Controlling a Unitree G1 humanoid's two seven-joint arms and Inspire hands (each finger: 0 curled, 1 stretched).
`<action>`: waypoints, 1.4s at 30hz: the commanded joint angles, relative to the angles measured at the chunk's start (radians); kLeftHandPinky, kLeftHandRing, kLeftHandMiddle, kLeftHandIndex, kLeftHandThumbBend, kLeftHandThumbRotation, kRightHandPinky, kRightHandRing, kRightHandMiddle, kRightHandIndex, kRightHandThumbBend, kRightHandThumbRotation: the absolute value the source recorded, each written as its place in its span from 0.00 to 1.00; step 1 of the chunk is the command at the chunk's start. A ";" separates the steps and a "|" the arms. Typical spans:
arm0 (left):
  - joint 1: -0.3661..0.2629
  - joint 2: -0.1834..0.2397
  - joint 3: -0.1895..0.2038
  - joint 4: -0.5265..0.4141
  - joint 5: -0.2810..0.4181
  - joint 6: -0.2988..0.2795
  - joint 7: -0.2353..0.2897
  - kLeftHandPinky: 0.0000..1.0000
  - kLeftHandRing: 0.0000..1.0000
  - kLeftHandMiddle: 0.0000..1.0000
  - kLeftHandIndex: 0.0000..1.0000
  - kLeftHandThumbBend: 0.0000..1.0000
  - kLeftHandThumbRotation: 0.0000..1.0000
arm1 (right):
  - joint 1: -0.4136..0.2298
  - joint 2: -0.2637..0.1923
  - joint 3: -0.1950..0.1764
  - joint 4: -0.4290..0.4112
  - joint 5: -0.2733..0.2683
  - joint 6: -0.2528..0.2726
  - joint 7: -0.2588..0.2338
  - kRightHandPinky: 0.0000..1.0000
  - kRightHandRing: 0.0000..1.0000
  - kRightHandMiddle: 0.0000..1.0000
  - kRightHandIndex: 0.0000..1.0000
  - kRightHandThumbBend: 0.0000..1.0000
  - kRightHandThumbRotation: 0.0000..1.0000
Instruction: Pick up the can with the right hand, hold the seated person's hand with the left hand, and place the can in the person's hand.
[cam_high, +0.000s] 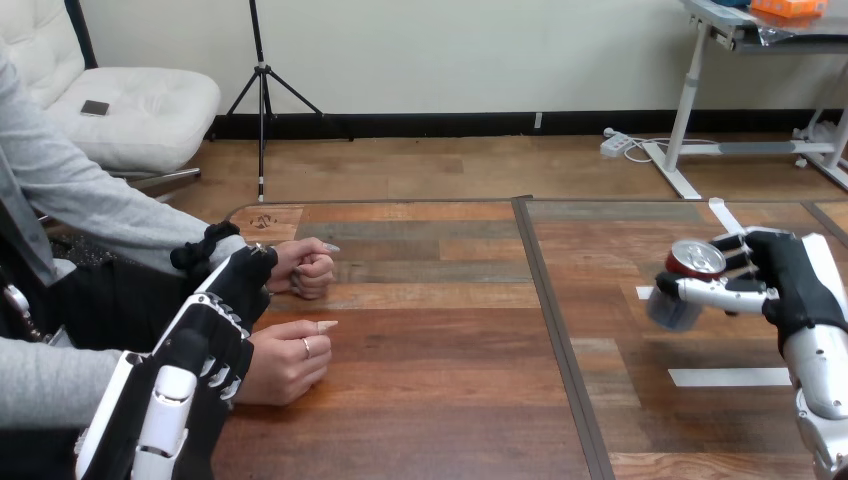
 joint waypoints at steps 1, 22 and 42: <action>-0.045 0.000 0.011 -0.020 0.017 -0.033 0.013 1.00 0.95 0.92 0.88 0.48 0.93 | -0.056 -0.031 0.000 -0.090 0.012 -0.084 0.013 0.33 0.38 0.44 0.48 0.73 0.00; -0.183 0.035 0.116 0.139 0.291 -0.319 0.196 0.65 0.78 0.78 0.75 0.67 0.78 | -0.054 -0.037 -0.012 -0.177 0.029 -0.155 0.087 0.35 0.38 0.43 0.46 0.71 0.00; -0.124 0.221 0.243 -0.051 0.555 -0.210 0.301 0.68 0.82 0.86 0.82 1.00 0.56 | -0.051 -0.037 -0.014 -0.203 0.029 -0.164 0.106 0.35 0.37 0.43 0.45 0.72 0.00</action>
